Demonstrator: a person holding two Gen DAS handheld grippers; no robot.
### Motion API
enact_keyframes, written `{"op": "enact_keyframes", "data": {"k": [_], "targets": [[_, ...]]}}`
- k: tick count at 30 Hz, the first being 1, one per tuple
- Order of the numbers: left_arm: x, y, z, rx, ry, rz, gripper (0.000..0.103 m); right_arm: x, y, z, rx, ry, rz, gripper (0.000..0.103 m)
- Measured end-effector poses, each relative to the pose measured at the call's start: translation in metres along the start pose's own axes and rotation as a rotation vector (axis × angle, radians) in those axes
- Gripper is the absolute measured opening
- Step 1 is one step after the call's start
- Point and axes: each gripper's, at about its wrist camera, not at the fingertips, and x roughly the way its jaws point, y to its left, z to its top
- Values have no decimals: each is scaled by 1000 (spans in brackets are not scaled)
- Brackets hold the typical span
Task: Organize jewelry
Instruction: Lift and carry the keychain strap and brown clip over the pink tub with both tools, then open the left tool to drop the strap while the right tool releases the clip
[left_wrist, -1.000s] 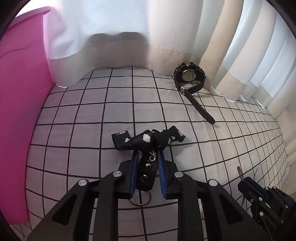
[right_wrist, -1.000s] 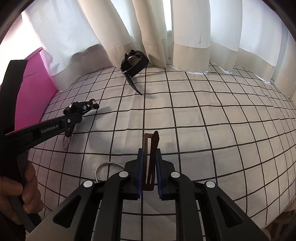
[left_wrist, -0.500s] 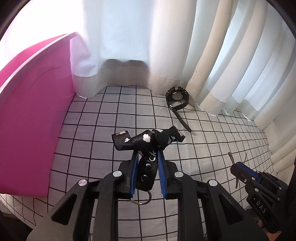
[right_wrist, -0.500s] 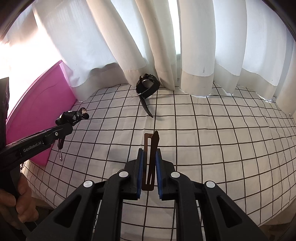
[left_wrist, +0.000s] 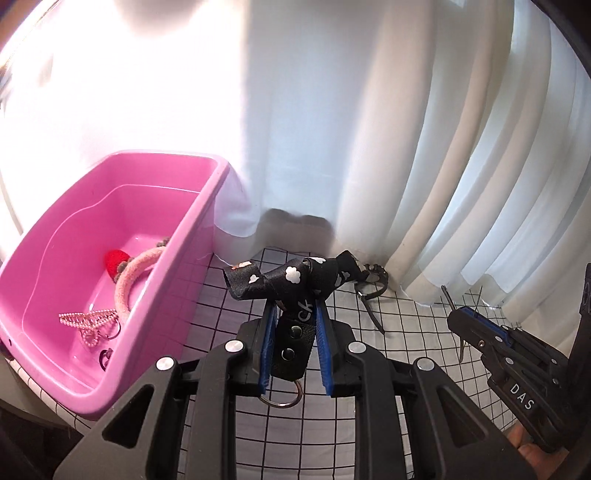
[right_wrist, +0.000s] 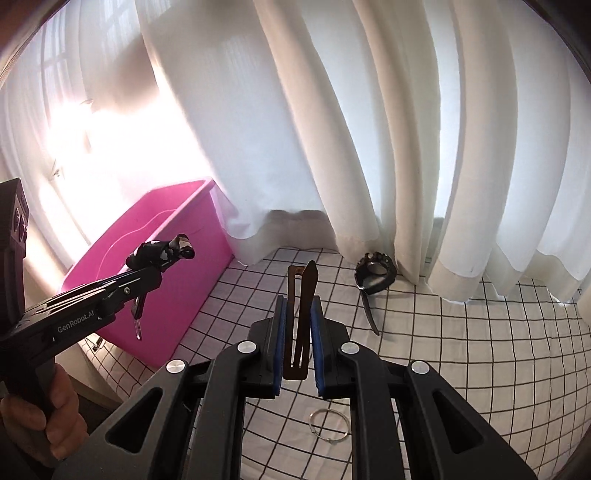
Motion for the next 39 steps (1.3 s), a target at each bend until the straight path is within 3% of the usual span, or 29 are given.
{"op": "enact_keyframes", "data": {"k": [8, 14, 23, 32, 39], "targets": [[-32, 67, 24, -75, -78, 143, 20, 38, 71, 51, -89, -4, 171, 13], [-41, 126, 27, -153, -91, 258, 20, 73, 135, 83, -198, 36, 272, 13], [-25, 198, 17, -285, -9, 348, 21, 148, 212, 107, -323, 220, 381, 13], [5, 229, 5, -393, 132, 347, 21, 222, 248, 105, -353, 451, 393, 13], [14, 236, 8, -403, 168, 342, 21, 251, 249, 104, -352, 525, 313, 13]]}}
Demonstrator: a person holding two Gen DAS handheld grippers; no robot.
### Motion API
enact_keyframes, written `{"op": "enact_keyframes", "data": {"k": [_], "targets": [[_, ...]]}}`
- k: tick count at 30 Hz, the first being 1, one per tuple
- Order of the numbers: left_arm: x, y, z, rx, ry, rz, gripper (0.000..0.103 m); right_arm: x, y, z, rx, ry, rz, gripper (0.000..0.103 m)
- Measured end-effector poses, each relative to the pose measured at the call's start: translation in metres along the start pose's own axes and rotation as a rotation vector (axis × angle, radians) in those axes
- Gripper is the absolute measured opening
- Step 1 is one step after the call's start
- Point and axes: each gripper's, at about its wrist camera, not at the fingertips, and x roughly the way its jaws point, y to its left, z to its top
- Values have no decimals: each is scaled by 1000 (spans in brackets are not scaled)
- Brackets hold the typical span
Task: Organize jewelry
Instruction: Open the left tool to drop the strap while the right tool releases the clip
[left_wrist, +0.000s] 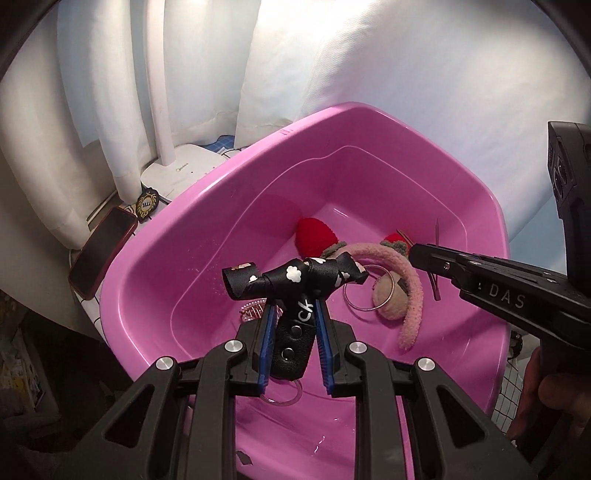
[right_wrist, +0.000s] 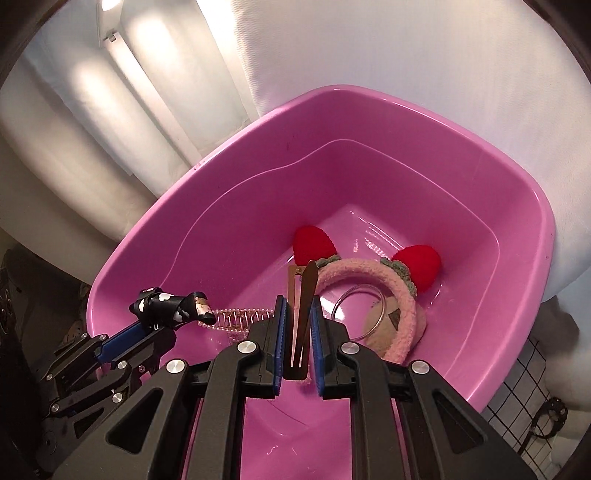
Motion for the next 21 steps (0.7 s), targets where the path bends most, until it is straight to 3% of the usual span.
{"op": "enact_keyframes", "data": {"k": [3, 6, 8, 10, 21], "targets": [[2, 0, 1, 4, 8, 2, 23, 2, 1, 3, -3, 8, -25, 14], [1, 0, 2, 12, 1, 14, 33, -1, 1, 3, -4, 2, -36, 41], [-2, 0, 3, 12, -15, 39, 69, -1, 1, 4, -4, -4, -42, 42], [-7, 5, 2, -12, -41, 45, 81, -1, 0, 5, 0, -8, -45, 43], [-15, 10, 0, -16, -46, 65, 84, -5, 0, 2, 23, -14, -45, 49]]}}
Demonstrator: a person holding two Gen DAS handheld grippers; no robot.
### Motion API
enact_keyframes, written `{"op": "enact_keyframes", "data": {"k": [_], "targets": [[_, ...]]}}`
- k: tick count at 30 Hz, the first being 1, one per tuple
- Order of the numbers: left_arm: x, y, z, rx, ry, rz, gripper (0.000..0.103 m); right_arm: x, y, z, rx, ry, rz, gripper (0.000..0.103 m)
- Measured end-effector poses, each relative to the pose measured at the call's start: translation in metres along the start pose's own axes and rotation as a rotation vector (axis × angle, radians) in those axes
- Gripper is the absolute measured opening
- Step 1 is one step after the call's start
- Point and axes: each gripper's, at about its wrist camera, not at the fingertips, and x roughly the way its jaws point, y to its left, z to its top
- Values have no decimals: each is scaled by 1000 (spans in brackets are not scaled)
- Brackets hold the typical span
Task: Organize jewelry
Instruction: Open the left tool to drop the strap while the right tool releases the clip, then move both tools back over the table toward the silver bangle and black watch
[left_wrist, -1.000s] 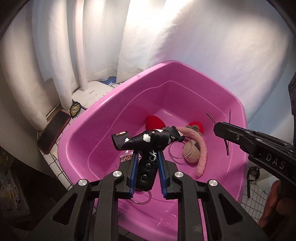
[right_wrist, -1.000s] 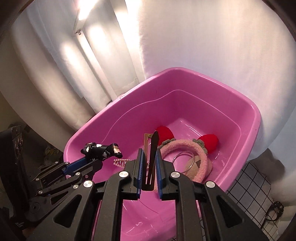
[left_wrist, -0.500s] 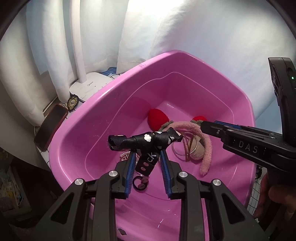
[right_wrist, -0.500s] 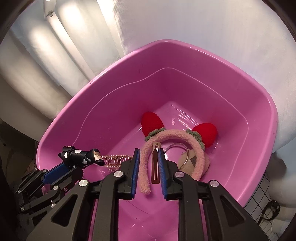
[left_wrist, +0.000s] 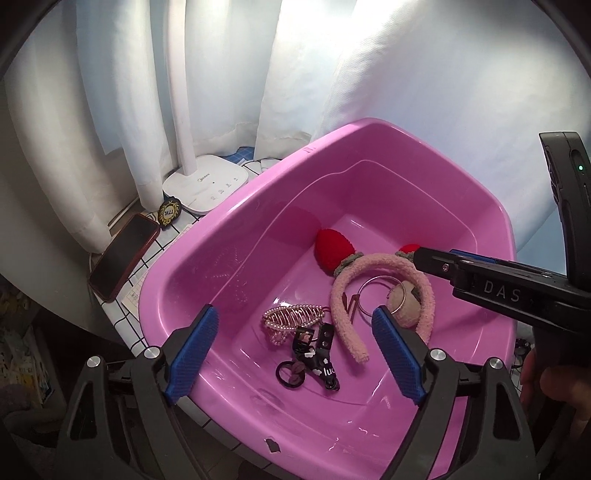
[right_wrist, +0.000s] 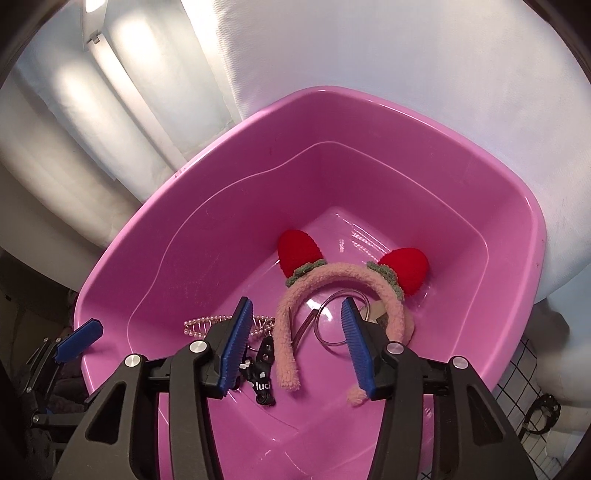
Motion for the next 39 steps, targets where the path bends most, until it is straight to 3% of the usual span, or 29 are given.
{"op": "enact_keyframes", "data": {"k": [21, 39], "targets": [[-28, 0, -6, 27, -59, -9, 87, -25, 3, -12, 44, -48, 1, 58], [-47, -2, -25, 78, -74, -42, 90, -55, 2, -47, 101, -121, -32, 60]]}}
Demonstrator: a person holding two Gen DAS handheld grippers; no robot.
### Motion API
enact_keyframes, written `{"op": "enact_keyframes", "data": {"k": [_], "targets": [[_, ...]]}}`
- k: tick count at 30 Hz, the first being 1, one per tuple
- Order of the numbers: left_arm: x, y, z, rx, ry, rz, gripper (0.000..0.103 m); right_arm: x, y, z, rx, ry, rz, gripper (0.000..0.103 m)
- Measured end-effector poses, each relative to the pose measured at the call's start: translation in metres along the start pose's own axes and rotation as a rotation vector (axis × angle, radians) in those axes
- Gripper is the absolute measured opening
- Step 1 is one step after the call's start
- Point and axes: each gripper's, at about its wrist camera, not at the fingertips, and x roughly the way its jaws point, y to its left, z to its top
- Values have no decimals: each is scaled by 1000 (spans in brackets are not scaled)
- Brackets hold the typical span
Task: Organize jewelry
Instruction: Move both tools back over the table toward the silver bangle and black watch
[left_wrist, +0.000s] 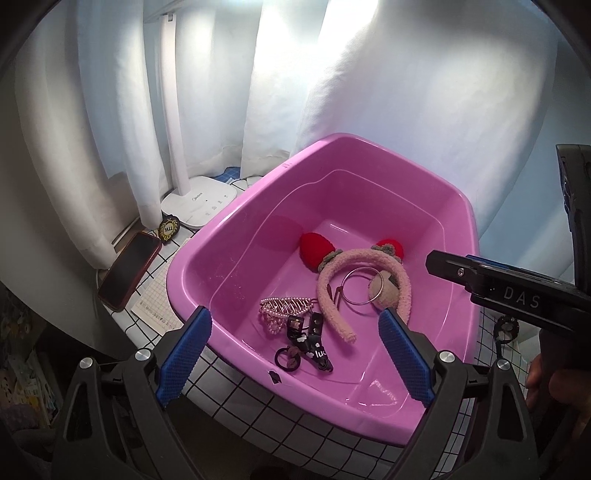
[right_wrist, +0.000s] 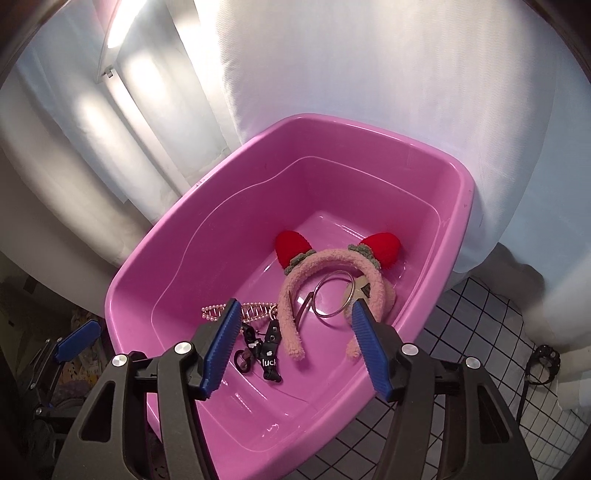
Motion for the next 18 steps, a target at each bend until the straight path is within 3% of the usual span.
{"op": "enact_keyframes", "data": {"k": [8, 14, 18], "targets": [[-23, -6, -14, 22, -31, -28, 91, -29, -7, -32, 42, -49, 1, 65], [-55, -25, -36, 50, -109, -30, 96, -66, -31, -78, 77, -69, 34, 67], [-71, -46, -58, 33, -121, -47, 96, -99, -64, -124, 92, -85, 28, 70]]}}
